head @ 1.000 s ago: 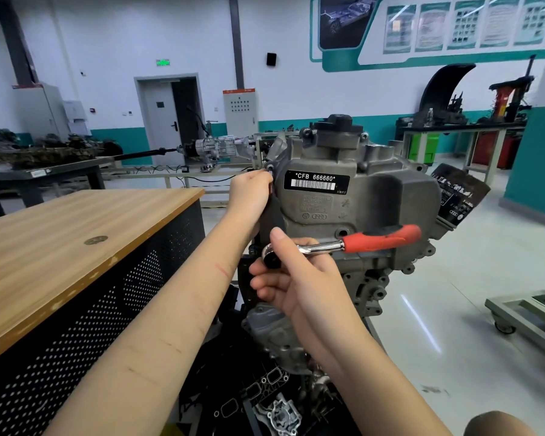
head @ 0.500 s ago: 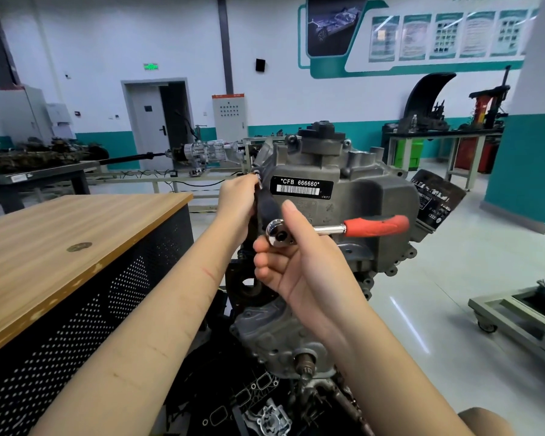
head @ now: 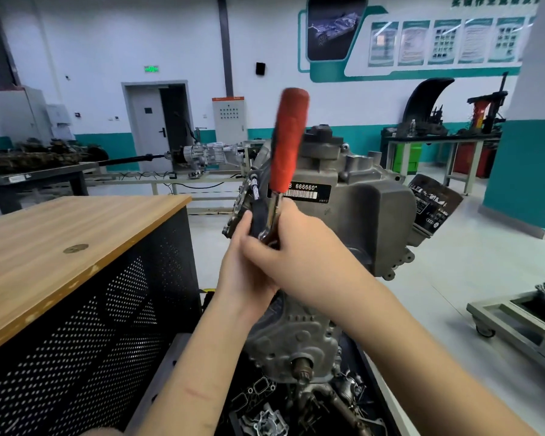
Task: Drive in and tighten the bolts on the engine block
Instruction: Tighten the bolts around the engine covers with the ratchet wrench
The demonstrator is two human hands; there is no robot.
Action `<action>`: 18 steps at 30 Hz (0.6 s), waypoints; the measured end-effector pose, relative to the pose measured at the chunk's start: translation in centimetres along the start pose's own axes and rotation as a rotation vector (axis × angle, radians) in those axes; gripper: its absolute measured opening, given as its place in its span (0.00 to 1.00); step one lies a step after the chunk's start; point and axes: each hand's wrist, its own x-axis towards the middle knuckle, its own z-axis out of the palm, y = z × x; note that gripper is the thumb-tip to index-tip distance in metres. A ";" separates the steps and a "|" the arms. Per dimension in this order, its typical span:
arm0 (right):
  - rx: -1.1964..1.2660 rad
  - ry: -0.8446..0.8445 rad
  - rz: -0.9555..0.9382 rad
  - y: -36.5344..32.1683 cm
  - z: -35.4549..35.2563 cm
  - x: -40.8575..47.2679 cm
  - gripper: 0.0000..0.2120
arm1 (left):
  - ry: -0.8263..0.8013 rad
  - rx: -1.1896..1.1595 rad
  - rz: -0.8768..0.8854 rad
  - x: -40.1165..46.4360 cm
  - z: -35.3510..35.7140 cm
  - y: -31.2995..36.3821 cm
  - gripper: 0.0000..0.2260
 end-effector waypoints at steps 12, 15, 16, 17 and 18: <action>0.963 0.144 0.206 0.7 1.0 -0.3 0.07 | 0.148 0.185 -0.086 0.2 2.9 1.4 0.29; 1.235 0.052 0.330 0.6 1.4 -0.7 0.10 | 0.208 0.284 -0.160 0.3 2.4 1.6 0.34; 1.236 0.043 0.344 0.5 1.4 -0.7 0.11 | 0.200 0.280 -0.166 0.3 2.1 1.6 0.34; 1.220 0.045 0.344 0.4 1.4 -0.7 0.12 | 0.182 0.248 -0.154 0.3 1.9 1.5 0.34; 1.204 0.049 0.338 0.3 1.3 -0.6 0.12 | 0.154 0.204 -0.134 0.3 1.7 1.4 0.34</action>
